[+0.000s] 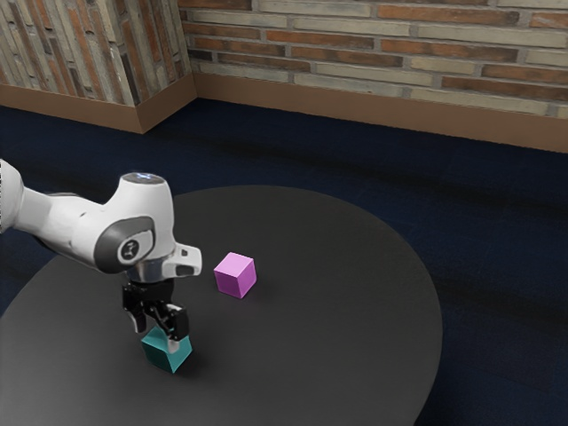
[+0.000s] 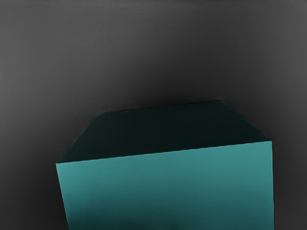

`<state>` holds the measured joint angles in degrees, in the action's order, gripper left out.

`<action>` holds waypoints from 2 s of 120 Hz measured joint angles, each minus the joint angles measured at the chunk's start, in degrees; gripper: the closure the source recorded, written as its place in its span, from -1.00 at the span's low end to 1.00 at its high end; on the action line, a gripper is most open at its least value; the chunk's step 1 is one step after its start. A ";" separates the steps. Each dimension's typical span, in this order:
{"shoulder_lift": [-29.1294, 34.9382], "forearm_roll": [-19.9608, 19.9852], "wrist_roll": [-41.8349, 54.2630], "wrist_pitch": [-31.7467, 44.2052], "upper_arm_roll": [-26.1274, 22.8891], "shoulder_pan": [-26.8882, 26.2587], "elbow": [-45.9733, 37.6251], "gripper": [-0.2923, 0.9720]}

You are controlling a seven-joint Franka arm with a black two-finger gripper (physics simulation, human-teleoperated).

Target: Pick up the blue block with one arm, and put the blue block on the pink block with one arm

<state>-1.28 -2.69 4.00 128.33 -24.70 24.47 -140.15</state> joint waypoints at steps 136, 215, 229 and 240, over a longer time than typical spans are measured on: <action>-12.53 -1.31 -3.54 -3.83 0.03 -0.12 28.04 0.03; -22.02 -3.63 -1.73 -5.83 -0.08 -2.19 37.74 -0.31; -21.86 -4.20 -0.89 -6.42 -0.13 -2.25 39.46 -0.41; -20.44 -4.95 0.13 -7.34 -0.19 -2.22 39.98 -0.45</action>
<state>-21.72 -7.64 4.13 121.00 -24.89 22.25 -100.16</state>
